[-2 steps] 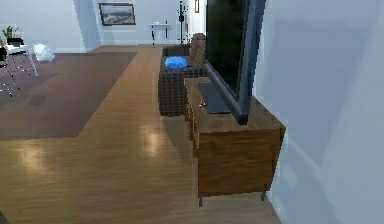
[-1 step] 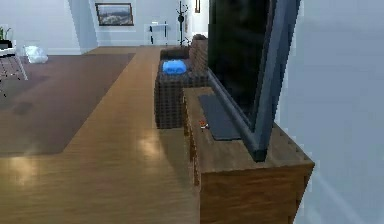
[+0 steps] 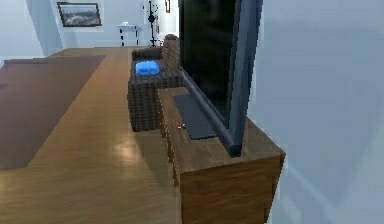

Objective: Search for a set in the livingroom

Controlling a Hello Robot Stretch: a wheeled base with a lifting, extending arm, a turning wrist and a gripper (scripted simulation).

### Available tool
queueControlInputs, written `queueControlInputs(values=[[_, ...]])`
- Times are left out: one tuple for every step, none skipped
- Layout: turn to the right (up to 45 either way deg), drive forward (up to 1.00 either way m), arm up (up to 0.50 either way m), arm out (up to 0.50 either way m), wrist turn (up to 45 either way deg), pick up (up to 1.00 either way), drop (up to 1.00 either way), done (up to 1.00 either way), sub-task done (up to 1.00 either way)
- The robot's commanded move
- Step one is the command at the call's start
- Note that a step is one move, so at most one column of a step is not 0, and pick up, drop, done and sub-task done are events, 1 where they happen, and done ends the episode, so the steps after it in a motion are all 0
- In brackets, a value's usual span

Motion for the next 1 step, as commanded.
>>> queueControlInputs(values=[[0.0, 0.00, 0.00, 0.00, 0.0, 0.00, 0.00, 1.00, 0.00]])
